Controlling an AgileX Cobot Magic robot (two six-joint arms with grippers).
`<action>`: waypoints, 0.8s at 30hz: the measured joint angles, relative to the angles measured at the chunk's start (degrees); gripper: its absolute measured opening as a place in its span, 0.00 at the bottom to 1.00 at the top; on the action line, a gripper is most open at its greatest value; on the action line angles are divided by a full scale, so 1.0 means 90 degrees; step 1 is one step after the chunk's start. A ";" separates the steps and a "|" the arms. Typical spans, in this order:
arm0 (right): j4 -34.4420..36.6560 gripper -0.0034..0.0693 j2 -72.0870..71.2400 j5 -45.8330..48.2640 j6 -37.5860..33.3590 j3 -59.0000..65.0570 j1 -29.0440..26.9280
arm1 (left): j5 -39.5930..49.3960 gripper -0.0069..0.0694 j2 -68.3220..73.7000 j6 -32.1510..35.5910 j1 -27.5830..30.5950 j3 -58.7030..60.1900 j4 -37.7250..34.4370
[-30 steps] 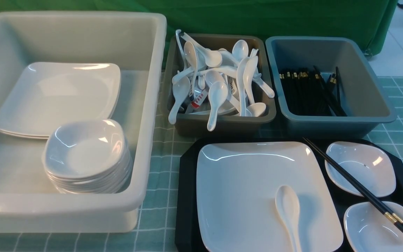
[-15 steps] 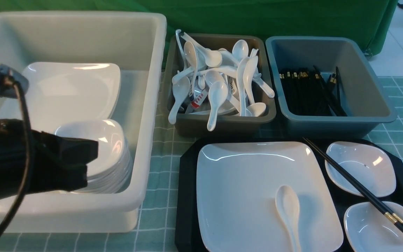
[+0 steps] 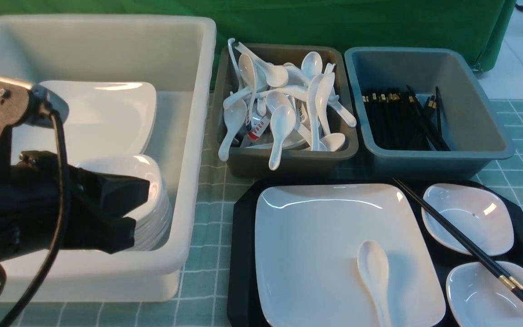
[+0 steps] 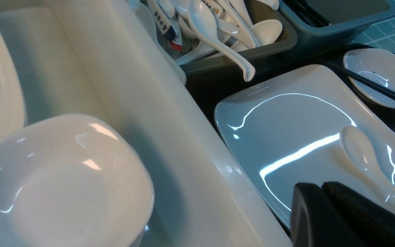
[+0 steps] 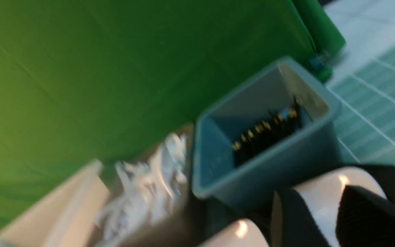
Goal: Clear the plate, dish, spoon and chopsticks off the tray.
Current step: Use the right arm to grab a pair of chopsticks from the plate
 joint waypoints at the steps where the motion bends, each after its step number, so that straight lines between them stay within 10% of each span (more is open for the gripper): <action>1: 0.0000 0.38 0.0000 -0.0029 0.0031 0.0000 0.0000 | 0.0000 0.11 0.0000 0.0000 0.0000 0.0000 0.0000; 5: 0.0020 0.38 0.0140 0.0531 0.0337 -0.0237 0.0000 | 0.0008 0.11 -0.0049 0.0155 0.0000 0.0000 -0.0261; 15: -0.0133 0.38 0.4720 0.5202 -0.3747 -0.4032 0.0710 | 0.0646 0.11 -0.0090 0.2447 0.0000 0.0000 -0.2150; 24: -0.0301 0.39 0.8398 0.5959 -0.4843 -0.6185 0.0711 | 0.1407 0.11 -0.0674 0.4178 0.0000 0.0000 -0.3198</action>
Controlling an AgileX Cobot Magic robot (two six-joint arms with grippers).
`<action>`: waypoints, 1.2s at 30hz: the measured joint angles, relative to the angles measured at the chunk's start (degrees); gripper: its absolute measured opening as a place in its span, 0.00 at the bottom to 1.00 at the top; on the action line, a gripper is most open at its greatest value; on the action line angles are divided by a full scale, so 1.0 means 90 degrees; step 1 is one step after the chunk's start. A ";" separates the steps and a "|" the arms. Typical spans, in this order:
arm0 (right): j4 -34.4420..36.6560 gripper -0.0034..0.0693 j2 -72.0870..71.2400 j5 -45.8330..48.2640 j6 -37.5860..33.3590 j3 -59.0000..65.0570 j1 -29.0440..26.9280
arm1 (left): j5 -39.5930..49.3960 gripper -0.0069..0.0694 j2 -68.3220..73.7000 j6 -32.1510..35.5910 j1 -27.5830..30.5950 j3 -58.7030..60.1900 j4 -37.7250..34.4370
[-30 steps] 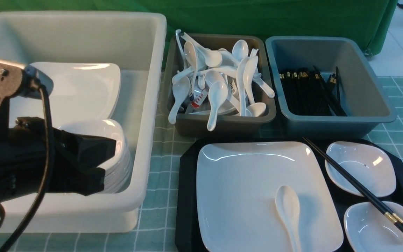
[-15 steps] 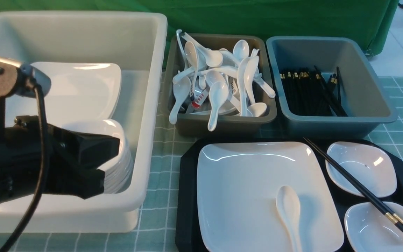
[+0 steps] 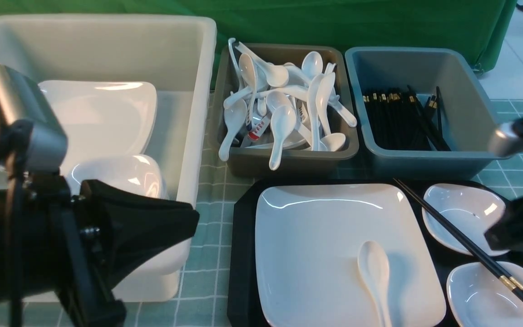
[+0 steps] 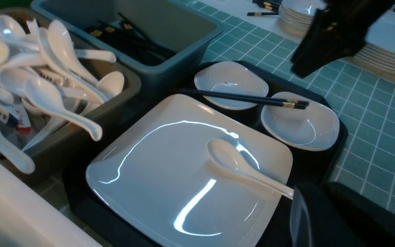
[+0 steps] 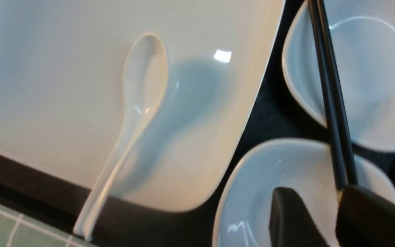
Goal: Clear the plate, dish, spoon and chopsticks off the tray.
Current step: Use the right arm to grab a pair of chopsticks from the plate
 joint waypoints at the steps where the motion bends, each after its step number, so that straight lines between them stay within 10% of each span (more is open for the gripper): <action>1: 0.0000 0.39 0.0107 0.0009 -0.0038 -0.0071 0.0000 | 0.0007 0.11 -0.0033 0.0001 0.0000 0.0000 0.0000; 10: -0.0012 0.66 0.1852 0.0066 -0.0486 -0.1269 -0.0201 | 0.0149 0.11 -0.0376 0.0078 0.0000 0.0000 0.0195; 24: -0.0012 0.68 0.3051 -0.0358 -0.0689 -0.1314 -0.0395 | 0.0154 0.11 -0.0376 0.0083 0.0000 0.0000 0.0227; 36: -0.0013 0.38 0.3473 -0.0717 -0.0954 -0.1316 -0.0577 | 0.0154 0.11 -0.0376 0.0083 0.0000 0.0000 0.0241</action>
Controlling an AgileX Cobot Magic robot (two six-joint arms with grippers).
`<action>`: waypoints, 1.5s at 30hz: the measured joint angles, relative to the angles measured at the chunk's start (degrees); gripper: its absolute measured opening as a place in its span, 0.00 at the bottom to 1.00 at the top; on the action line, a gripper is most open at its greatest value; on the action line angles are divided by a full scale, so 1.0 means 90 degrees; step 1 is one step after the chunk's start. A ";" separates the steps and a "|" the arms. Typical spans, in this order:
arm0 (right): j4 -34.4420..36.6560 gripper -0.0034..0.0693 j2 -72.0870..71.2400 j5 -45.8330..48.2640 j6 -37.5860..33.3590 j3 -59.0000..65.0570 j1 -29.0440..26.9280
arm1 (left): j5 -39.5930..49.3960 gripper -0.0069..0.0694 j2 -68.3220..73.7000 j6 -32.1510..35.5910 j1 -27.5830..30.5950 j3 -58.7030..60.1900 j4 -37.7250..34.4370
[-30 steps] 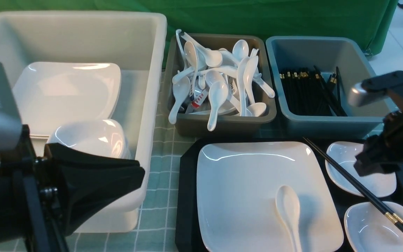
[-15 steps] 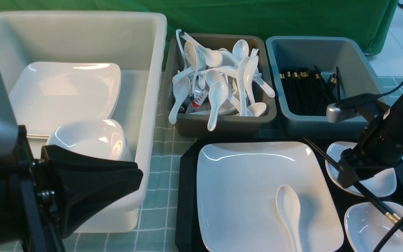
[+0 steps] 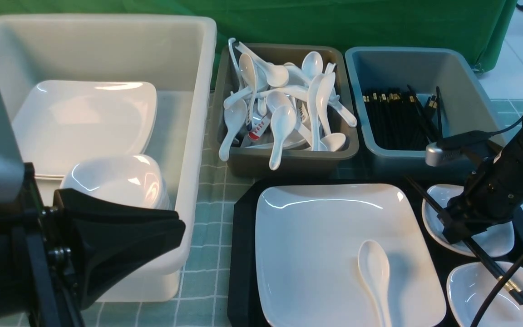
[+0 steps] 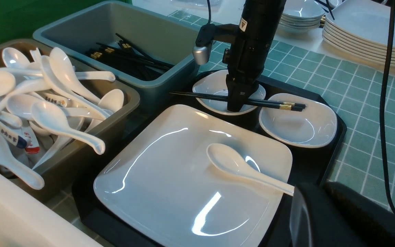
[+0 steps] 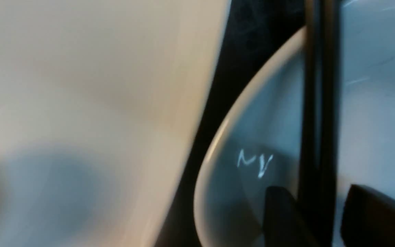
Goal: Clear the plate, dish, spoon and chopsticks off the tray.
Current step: Use the right arm to grab a pair of chopsticks from the plate, then use the right arm to put the chopsticks into the small storage box on the right
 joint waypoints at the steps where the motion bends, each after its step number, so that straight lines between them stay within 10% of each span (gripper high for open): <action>1: 0.0000 0.35 0.0000 0.0009 -0.0049 0.0000 0.0000 | 0.0000 0.11 0.0000 0.0000 0.0000 0.0000 0.0000; 5: 0.0005 0.21 0.0006 0.0205 -0.0387 -0.0005 0.0000 | 0.0000 0.11 0.0000 0.0000 0.0000 0.0000 0.0000; 17: 0.0238 0.22 -0.1227 0.1280 -0.1785 -0.0161 0.0409 | -0.0153 0.11 0.0000 0.0007 0.0000 0.0000 0.0142; 35: 0.1337 0.22 0.1473 -0.1802 0.1185 -0.4460 0.0219 | -0.1199 0.11 0.0000 0.0315 0.0000 0.0000 0.0141; 45: 0.1127 0.74 0.1779 -0.0889 0.2431 -0.4638 -0.0225 | -0.0901 0.11 0.0000 0.0315 0.0000 0.0000 0.0225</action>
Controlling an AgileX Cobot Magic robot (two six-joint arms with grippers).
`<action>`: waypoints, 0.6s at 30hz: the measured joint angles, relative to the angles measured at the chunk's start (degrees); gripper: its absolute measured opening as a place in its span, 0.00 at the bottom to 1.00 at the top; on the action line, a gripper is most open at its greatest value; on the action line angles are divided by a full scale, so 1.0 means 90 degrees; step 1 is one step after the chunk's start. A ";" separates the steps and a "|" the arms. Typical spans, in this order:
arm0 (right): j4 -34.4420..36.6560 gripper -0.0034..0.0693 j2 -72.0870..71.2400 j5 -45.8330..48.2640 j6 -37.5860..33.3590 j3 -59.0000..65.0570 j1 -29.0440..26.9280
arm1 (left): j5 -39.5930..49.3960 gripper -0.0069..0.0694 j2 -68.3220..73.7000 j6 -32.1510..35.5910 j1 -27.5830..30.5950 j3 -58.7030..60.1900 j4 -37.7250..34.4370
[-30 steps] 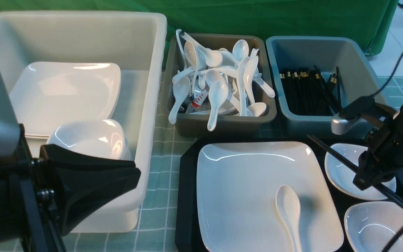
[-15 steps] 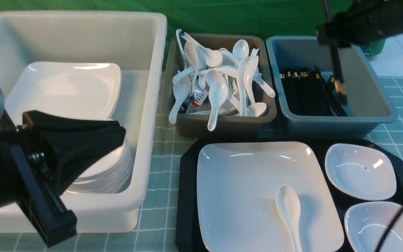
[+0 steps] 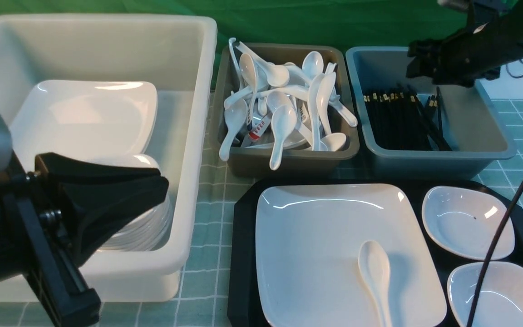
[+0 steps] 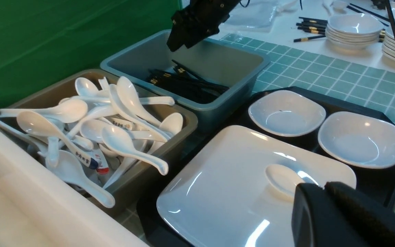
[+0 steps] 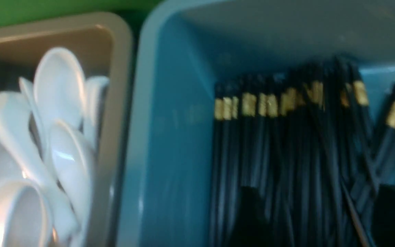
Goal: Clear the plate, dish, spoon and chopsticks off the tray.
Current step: Use the right arm to put the chopsticks into the small storage box on the right, then use the right arm to grab a small plate from the dinner plate
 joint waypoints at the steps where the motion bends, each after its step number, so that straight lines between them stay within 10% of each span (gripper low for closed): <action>1: -0.0130 0.74 -0.0088 0.0169 0.0000 0.0000 -0.0021 | 0.0007 0.11 0.0000 0.0000 0.0000 0.0000 0.0040; 4: -0.0467 0.66 -0.0439 0.0740 -0.0007 -0.0008 -0.0028 | 0.0031 0.11 0.0000 0.0000 0.0000 0.0000 0.0149; 11: -0.0898 0.14 -0.1842 0.3386 -0.0790 -0.0002 0.0151 | 0.0043 0.11 0.0000 -0.0025 0.0000 0.0000 0.0248; 18: -0.2361 0.15 -0.3411 0.3831 -0.0197 0.1141 0.1042 | 0.0127 0.11 -0.0173 -0.0333 0.0000 0.0000 0.0253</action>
